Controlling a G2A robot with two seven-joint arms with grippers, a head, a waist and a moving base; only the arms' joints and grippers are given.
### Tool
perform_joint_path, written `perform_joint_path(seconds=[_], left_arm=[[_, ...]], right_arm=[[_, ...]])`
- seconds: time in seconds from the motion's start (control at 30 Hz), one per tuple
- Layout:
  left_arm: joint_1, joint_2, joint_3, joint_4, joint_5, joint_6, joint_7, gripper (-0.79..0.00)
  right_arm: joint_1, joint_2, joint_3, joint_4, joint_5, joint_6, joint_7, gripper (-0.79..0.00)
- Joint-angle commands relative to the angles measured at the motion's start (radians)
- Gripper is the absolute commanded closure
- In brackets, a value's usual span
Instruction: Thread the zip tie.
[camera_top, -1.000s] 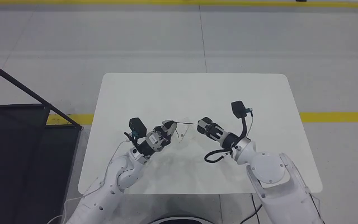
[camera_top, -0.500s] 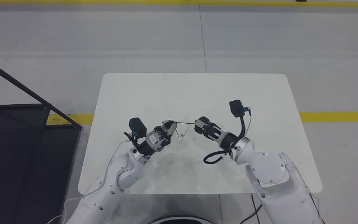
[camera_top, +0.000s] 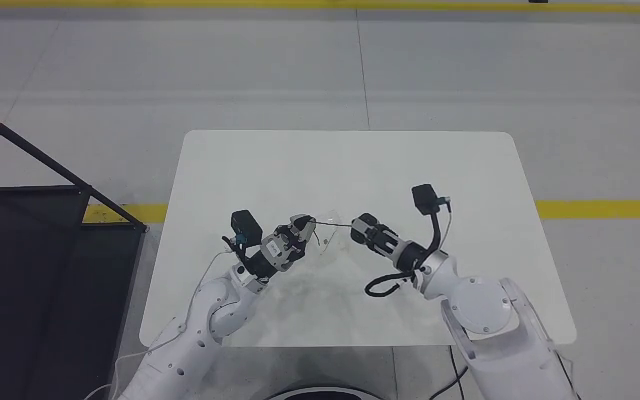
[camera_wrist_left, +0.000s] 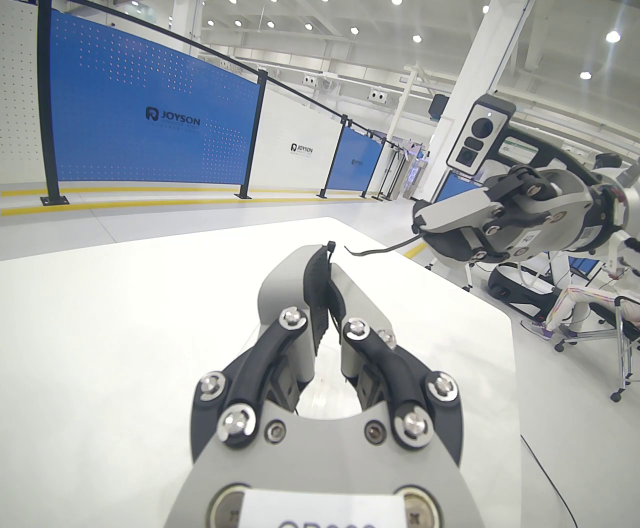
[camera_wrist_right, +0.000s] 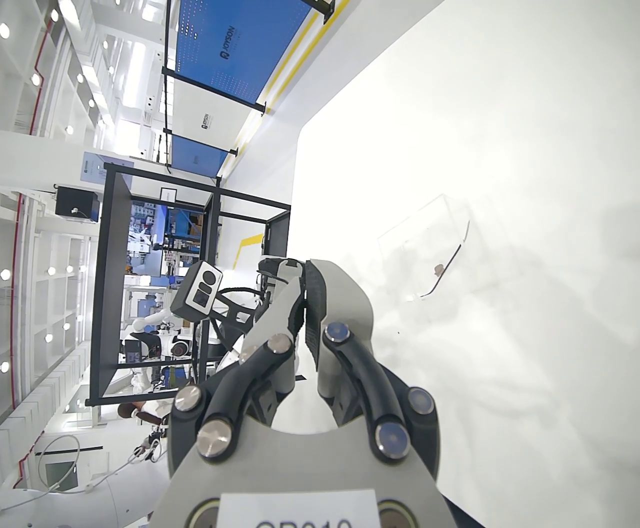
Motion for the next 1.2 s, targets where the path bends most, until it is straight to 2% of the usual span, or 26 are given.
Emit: perform_joint_path(seconds=[0.0, 1.17], left_arm=[[0.000, 0.000, 0.000, 0.000, 0.000, 0.000, 0.000, 0.000], [0.000, 0.000, 0.000, 0.000, 0.000, 0.000, 0.000, 0.000]], right_arm=[[-0.005, 0.000, 0.002, -0.001, 0.001, -0.002, -0.002, 0.000], [0.020, -0.006, -0.009, 0.027, 0.027, 0.029, -0.019, 0.000]])
